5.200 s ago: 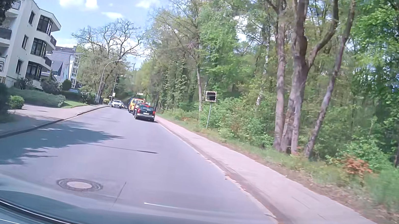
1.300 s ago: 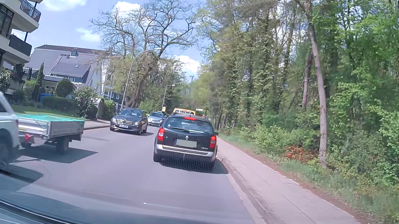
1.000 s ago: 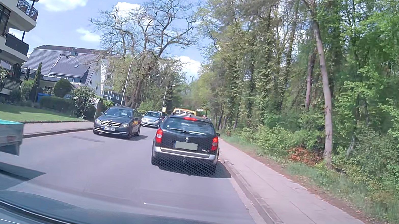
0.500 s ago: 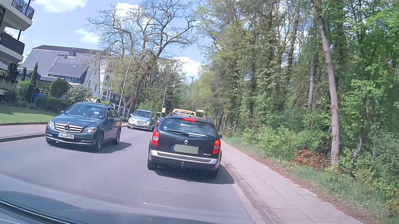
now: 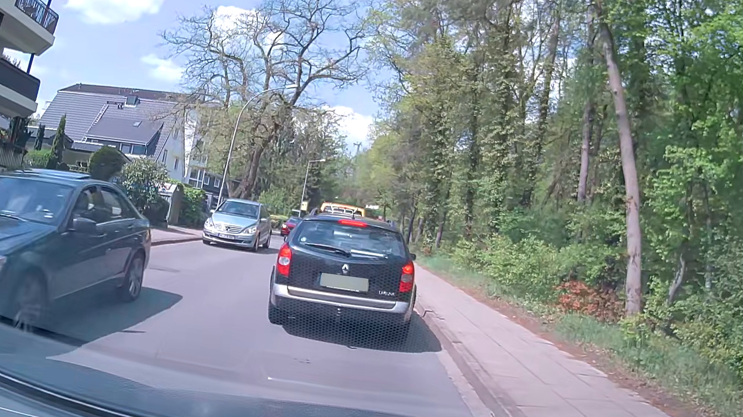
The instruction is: Follow the waypoints while adhering to traffic rules and regulations
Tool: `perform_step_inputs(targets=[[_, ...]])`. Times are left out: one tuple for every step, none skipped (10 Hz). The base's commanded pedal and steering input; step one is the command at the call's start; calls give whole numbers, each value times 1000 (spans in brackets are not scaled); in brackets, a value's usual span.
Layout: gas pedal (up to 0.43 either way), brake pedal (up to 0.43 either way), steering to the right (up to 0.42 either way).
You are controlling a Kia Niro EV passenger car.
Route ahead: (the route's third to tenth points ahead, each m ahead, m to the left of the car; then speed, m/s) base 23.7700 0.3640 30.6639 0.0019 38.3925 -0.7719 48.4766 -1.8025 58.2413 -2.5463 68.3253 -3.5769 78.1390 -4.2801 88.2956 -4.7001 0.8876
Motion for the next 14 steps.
perform_step_inputs(targets=[[0,18,-5],[0,24,-6],[0,24,-8],[0,30,-9],[0,30,-10],[0,30,-12],[0,37,-13],[0,37,-14],[0,37,-14],[0,37,-14],[0,37,-16],[0,37,-18],[0,43,-19],[0,43,-19]])
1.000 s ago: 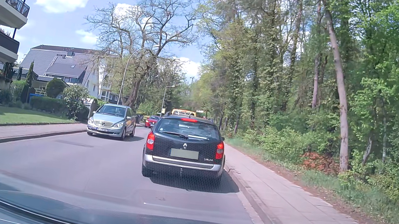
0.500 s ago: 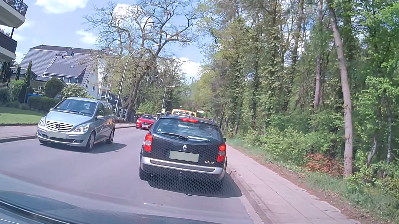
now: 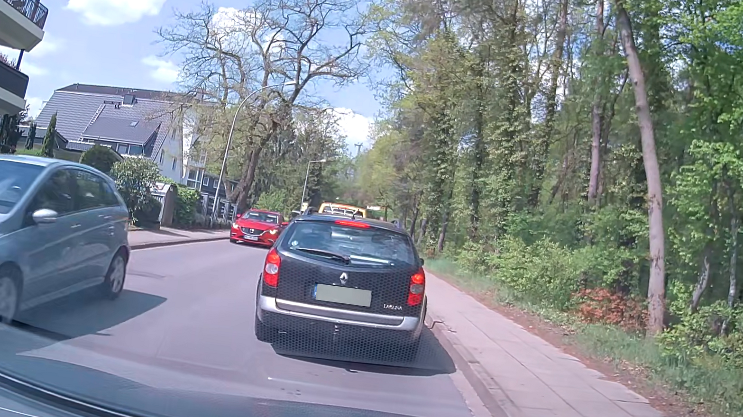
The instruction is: Follow the waypoints while adhering to traffic rules and regulations
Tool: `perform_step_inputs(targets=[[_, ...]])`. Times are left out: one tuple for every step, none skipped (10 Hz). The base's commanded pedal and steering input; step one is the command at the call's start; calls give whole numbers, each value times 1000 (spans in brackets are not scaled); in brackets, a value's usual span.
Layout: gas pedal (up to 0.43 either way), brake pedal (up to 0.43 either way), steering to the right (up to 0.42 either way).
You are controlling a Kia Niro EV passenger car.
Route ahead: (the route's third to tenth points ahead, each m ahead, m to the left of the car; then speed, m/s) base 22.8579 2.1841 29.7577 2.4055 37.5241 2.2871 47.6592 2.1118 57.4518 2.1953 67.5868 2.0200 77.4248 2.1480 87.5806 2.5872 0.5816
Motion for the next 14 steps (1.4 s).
perform_step_inputs(targets=[[0,43,-19],[0,49,-19],[0,49,-18],[0,55,-18],[0,49,-18],[0,49,-18],[0,37,-19],[0,30,-18],[0,24,-18],[0,18,-18],[0,18,-18],[0,18,-19],[0,18,-19],[0,18,-18]])
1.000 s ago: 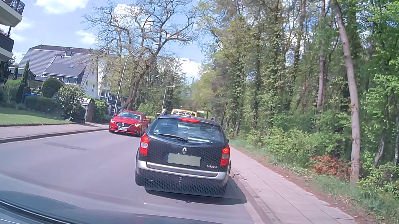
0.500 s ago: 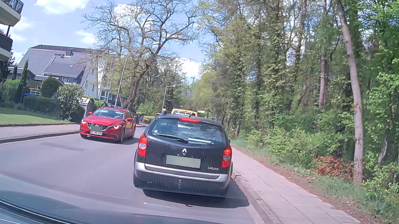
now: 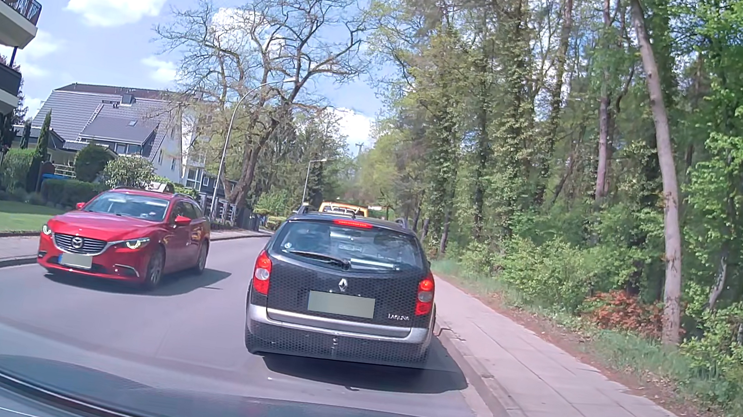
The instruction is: Follow the waypoints while adhering to traffic rules and regulations
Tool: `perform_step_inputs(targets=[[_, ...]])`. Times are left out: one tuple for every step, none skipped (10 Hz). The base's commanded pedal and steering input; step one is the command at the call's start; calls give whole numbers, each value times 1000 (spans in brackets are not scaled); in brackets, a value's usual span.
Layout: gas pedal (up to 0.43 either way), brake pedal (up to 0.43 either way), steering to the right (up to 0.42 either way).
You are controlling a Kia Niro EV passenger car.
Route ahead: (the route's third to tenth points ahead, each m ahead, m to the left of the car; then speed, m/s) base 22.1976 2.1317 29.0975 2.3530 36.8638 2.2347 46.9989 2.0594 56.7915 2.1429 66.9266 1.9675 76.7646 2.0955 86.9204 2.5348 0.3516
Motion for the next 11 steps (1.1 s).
perform_step_inputs(targets=[[0,18,-18],[0,18,-18],[0,18,-18],[0,18,-18],[0,18,-18],[0,24,-18],[0,30,-18],[0,30,-18],[0,37,-18],[0,37,-18],[0,43,-18]])
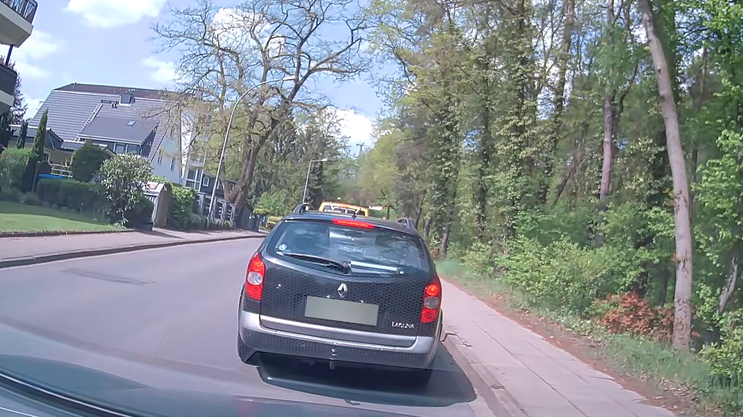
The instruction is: Follow the waypoints while adhering to traffic rules and regulations
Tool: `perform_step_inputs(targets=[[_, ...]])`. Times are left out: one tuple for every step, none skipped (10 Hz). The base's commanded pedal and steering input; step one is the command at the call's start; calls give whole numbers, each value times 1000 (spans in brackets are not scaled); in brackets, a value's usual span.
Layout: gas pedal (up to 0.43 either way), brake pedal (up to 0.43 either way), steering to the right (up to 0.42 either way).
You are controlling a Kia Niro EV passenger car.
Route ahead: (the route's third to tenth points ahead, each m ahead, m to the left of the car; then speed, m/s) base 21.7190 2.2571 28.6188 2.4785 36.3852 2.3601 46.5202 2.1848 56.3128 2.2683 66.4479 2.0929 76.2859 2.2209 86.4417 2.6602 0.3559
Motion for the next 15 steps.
perform_step_inputs(targets=[[0,43,-18],[0,49,-18],[0,55,-18],[0,61,-18],[0,73,-18],[0,91,-18],[0,104,-18],[0,110,-18],[0,116,-18],[0,116,-18],[0,116,-18],[0,116,-18],[0,122,-18],[0,122,-18],[0,128,-18]])
